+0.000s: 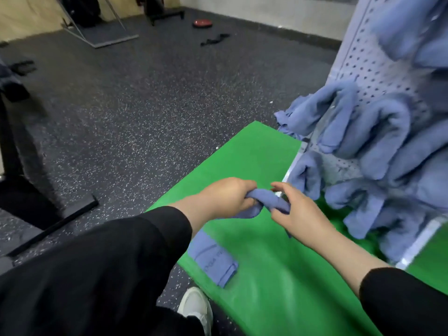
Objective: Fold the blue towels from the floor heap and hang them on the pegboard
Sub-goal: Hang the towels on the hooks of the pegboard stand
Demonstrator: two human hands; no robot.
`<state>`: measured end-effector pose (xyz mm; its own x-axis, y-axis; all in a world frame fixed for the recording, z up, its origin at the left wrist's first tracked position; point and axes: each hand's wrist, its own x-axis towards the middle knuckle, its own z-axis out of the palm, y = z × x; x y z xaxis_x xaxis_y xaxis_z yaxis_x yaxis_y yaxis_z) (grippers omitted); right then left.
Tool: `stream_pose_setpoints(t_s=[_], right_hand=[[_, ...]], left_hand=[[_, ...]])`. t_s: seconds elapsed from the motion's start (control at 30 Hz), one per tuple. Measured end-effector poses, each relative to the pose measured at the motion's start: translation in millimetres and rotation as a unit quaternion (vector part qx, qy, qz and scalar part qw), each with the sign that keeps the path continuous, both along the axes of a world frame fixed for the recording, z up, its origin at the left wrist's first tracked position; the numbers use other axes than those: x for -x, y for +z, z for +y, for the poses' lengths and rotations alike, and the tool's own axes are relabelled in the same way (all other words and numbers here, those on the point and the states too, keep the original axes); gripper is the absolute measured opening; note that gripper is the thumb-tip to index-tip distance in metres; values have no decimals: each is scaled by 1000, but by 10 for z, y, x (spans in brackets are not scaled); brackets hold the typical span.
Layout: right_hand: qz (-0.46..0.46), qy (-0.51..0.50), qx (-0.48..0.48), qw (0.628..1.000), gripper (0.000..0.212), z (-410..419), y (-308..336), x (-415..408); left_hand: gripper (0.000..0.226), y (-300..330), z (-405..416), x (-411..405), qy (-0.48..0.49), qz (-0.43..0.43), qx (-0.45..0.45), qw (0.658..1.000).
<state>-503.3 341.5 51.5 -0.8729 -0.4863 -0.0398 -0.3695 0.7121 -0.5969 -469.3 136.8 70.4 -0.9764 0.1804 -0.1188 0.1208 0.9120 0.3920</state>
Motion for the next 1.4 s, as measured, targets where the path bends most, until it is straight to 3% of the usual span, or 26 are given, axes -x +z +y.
stream_pose_setpoints(t_s=[0.07, 0.17, 0.27, 0.5, 0.7, 0.83, 1.1, 1.4], right_hand=[[26, -6, -15, 1000, 63, 259, 270, -34], [98, -57, -13, 993, 42, 670, 668, -47], [146, -113, 22, 983, 35, 1097, 1214, -40], [276, -173, 102, 940, 24, 1991, 2790, -71], [332, -183, 125, 917, 24, 2465, 3763, -204], [349, -198, 157, 902, 23, 2506, 4084, -192], [332, -226, 208, 892, 19, 2373, 4485, 16], [368, -244, 250, 862, 18, 2233, 5105, 530]], left_hand=[[20, 352, 360, 55, -26, 40, 7, 999], [22, 881, 885, 108, -63, 105, 76, 990], [22, 1433, 1325, 144, -61, 192, 103, 974], [17, 2770, 2295, 173, -36, 355, 49, 933], [14, 3685, 2692, 115, -10, 434, -24, 900], [14, 3964, 2704, 118, 8, 429, -87, 899], [13, 3844, 2540, 344, 55, 349, -178, 918], [21, 4555, 2724, 1033, 133, 383, -323, 855]])
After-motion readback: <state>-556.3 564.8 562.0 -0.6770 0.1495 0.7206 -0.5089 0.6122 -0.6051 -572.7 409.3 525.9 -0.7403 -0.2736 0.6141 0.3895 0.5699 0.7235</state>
